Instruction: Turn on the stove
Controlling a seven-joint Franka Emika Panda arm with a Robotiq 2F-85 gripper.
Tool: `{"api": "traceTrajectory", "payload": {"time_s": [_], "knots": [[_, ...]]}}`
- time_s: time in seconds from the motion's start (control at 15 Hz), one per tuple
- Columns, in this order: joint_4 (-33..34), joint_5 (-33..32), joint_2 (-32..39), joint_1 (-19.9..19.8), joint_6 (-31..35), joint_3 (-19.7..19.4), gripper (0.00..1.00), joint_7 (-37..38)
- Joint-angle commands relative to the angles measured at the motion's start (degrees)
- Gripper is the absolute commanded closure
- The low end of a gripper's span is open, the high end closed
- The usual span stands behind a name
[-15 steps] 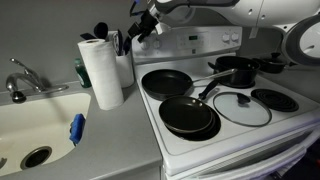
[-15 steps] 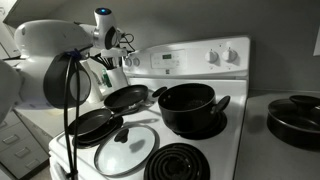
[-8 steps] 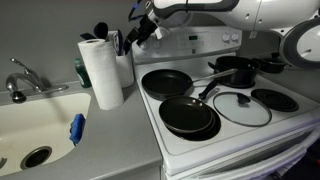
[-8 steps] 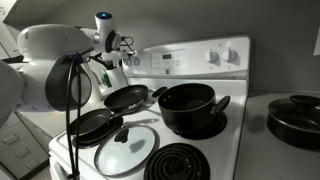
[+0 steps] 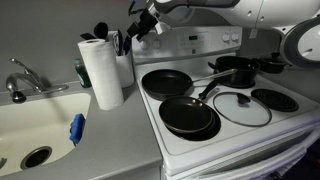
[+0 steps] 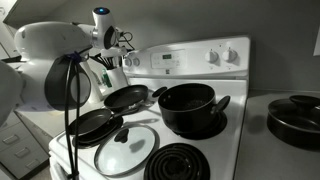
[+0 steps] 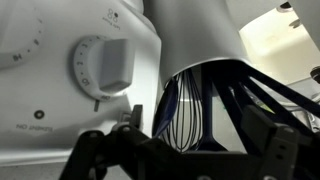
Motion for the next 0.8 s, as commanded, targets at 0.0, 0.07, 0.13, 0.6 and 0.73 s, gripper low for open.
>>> {"api": "traceTrajectory", "payload": {"time_s": [0.0, 0.07, 0.13, 0.6, 0.73], "knots": [[7.11, -0.62, 2.32, 1.22, -4.41, -1.51, 0.0, 0.26], [7.7, -0.67, 2.41, 1.28, -4.99, -1.78, 0.0, 0.27], [8.6, -0.59, 2.54, 1.34, -6.0, -2.1, 0.0, 0.25], [4.47, -0.23, 0.28, 0.53, -6.19, -2.2, 0.0, 0.64], [10.39, 0.18, 3.92, 1.26, -8.97, -2.64, 0.0, 0.84]]}}
